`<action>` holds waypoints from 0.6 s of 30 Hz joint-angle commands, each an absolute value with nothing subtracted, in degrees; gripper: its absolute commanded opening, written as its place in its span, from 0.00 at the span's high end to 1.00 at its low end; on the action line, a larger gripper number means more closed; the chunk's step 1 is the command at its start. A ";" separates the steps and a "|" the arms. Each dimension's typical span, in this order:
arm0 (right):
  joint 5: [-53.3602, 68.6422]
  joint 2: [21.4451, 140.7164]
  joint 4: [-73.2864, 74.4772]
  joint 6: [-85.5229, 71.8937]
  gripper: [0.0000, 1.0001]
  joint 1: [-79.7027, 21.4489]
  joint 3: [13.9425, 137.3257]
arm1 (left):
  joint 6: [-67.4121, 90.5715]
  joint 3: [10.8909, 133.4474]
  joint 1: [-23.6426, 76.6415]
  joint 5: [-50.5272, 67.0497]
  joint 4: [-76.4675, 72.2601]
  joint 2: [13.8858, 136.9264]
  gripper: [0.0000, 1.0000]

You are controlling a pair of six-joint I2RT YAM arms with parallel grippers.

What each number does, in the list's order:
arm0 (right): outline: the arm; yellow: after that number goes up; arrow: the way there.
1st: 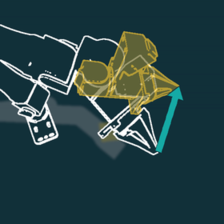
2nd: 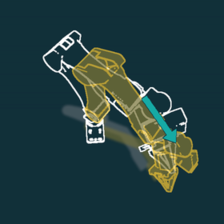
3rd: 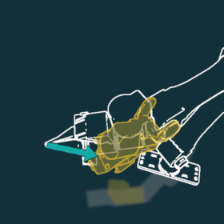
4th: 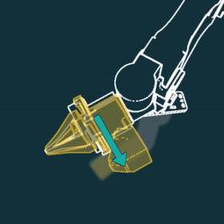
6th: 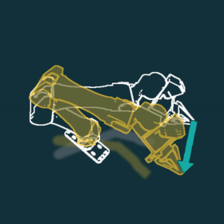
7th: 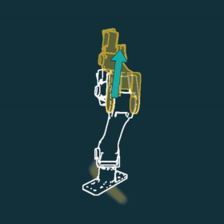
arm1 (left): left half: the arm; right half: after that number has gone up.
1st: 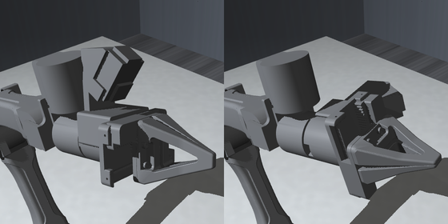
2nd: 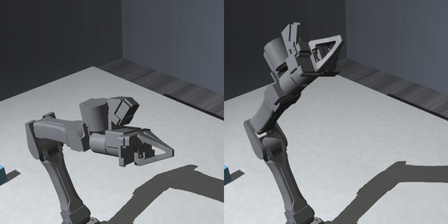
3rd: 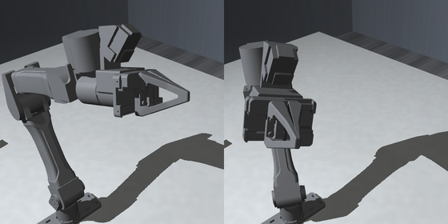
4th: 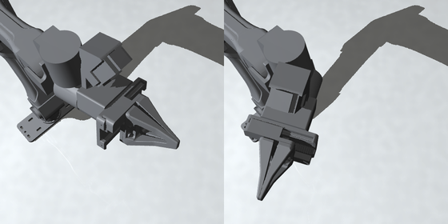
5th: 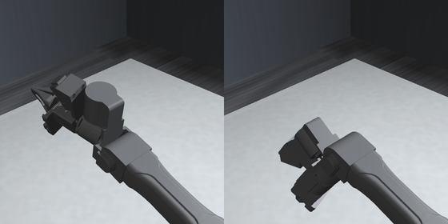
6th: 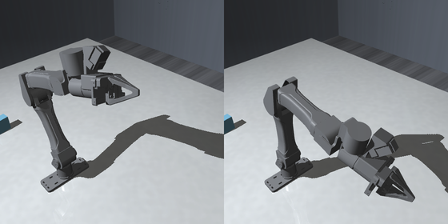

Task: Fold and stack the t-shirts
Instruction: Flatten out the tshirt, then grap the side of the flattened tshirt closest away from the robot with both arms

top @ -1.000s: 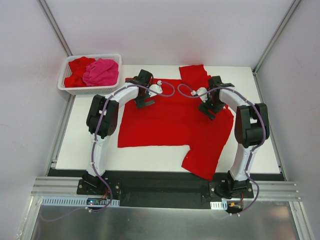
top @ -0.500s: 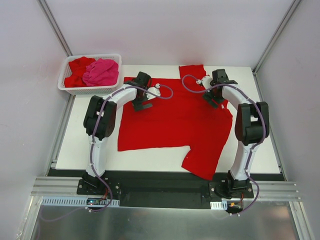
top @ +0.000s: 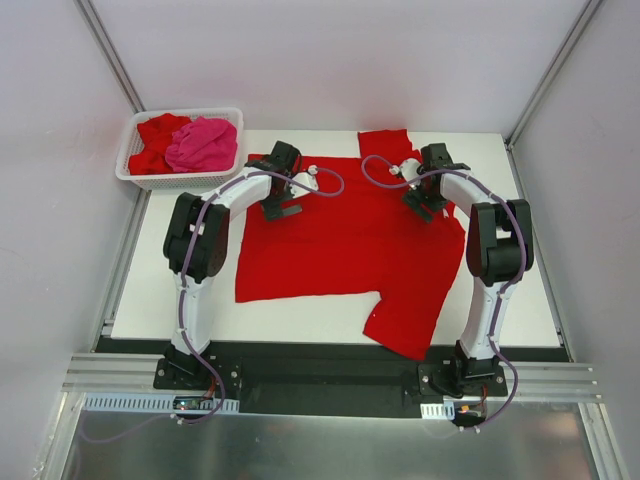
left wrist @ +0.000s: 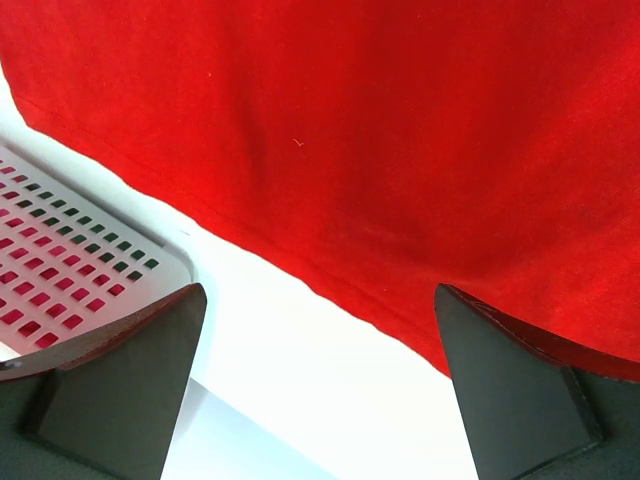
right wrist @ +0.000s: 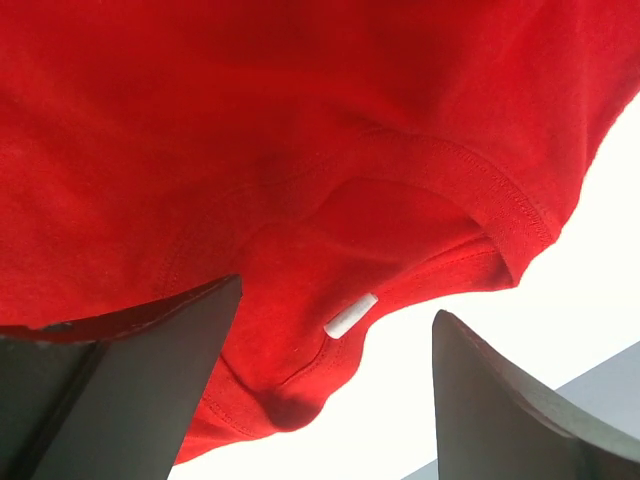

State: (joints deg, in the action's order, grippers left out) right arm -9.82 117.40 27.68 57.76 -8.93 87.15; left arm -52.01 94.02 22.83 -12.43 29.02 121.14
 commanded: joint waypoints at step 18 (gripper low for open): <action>-8.09 120.94 32.17 58.44 0.19 -9.49 89.83 | -54.57 100.89 21.10 -10.11 32.61 129.02 0.02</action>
State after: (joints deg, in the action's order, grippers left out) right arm -8.64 119.48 30.50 57.98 -9.04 88.95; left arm -52.47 97.43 22.37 -10.68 32.03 125.16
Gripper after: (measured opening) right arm 0.816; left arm 0.990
